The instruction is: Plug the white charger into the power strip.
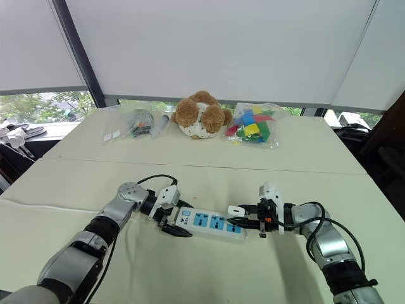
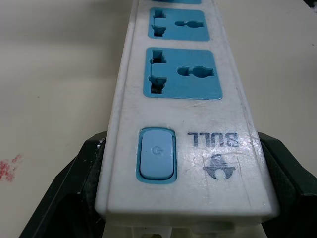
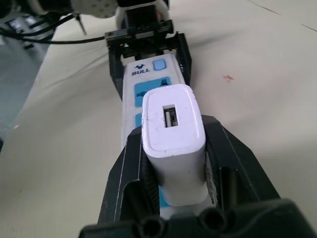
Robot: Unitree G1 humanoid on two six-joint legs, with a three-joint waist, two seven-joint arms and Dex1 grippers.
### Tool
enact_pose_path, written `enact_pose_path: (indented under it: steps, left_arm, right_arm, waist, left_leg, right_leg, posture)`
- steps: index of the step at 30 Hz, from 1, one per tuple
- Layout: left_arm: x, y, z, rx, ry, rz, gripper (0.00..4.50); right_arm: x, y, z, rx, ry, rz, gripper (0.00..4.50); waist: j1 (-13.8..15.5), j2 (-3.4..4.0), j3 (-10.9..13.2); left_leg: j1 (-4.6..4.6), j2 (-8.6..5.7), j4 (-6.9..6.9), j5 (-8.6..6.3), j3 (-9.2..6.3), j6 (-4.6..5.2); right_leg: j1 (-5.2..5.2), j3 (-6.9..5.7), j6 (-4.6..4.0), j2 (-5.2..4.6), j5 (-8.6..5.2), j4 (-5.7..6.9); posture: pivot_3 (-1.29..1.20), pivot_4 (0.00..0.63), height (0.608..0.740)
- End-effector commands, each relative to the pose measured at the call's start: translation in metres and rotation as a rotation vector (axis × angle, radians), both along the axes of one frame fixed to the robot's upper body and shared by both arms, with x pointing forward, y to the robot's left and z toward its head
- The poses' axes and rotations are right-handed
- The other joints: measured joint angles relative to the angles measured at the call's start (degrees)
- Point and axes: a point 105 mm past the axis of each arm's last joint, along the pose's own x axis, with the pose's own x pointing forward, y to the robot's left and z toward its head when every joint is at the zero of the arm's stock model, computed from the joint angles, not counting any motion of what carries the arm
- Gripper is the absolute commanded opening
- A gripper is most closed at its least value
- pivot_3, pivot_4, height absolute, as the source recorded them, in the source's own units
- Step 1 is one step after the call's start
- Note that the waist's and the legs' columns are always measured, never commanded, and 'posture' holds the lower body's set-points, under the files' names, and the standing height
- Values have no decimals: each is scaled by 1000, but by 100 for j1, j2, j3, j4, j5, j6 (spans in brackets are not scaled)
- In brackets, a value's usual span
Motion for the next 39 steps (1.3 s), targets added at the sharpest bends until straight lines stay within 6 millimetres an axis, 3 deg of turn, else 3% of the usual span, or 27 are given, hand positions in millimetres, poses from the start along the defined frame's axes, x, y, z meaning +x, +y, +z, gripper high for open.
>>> enact_pose_path:
  steps: [1, 7, 13, 17, 20, 24, 31, 32, 33, 39]
  left_arm:
    - [-7, 16, -15, 70, 82, 11, 3107]
    - [-10, 20, -19, 109, 83, -9, 3107]
    - [-11, 22, -20, 114, 74, -5, 3107]
    - [-10, 23, -22, 112, 75, 11, 3107]
    - [-10, 24, -23, 111, 76, 19, 3107]
    - [-8, 25, -23, 102, 73, 35, 3107]
    - [8, 19, -15, -17, 11, 192, 3107]
    - [10, 20, -14, -37, 10, 217, 4201]
    - [10, 21, -13, -48, 9, 233, 4462]
    - [6, 29, -1, -78, -10, 272, 4462]
  right_arm:
    - [-5, -13, -42, -83, 130, -24, 774]
    - [-4, -13, -58, -100, 179, -22, 774]
    - [2, -16, -56, -82, 205, -45, 774]
    - [7, -19, -31, -23, 141, -63, 2709]
    - [5, -17, -2, 25, 45, -68, 4189]
    - [-8, -21, 27, 50, -51, -113, 4189]
    - [-51, -70, 34, -61, -90, -327, 4189]
    - [-56, -77, 36, -70, -88, -362, 4264]
    - [-59, -81, 37, -77, -85, -384, 4264]
    - [-89, -100, 27, -103, 30, -477, 4264]
  waist:
    - [-9, -2, -1]
    - [-67, -34, -18]
    - [-123, -65, -42]
    - [-118, -51, -40]
    - [-122, -42, -35]
    - [-123, 2, -8]
    - [-20, 9, -1]
    - [-17, 11, 1]
    - [-16, 10, 2]
    - [-37, 1, 8]
  left_leg:
    - [0, 2, -1, 0, -2, 0]
    - [20, 20, -5, 0, -12, -1]
    - [28, 22, -4, 0, -20, -1]
    - [22, 23, -9, 0, -35, -3]
    - [23, 15, -22, 0, -22, -3]
    - [17, 12, -25, 0, -16, -3]
    - [16, 4, -22, 1, 2, -3]
    - [16, 4, -17, 1, 3, -3]
    - [16, 4, -13, 1, 3, -3]
    - [15, 6, -12, 1, -9, -4]
  right_leg:
    - [0, 0, 2, 3, 0, 0]
    - [10, 0, -9, 23, -5, 6]
    - [18, 1, -15, 19, -6, 10]
    - [9, -1, -18, -1, -5, 10]
    - [1, 1, -17, -21, -5, 11]
    - [-10, 1, -17, -22, -5, 12]
    - [-3, -2, -14, -13, -5, 6]
    - [-5, -1, -14, -13, -5, 6]
    - [-6, 1, -14, -10, -5, 7]
    - [-9, 7, -8, 4, -5, 6]
  posture:
    - [0, 150, 739]
    - [0, 150, 739]
    - [0, 150, 739]
    - [0, 150, 739]
    - [0, 150, 739]
    - [0, 150, 739]
    - [0, 150, 739]
    - [0, 150, 739]
    - [0, 150, 739]
    - [0, 150, 739]
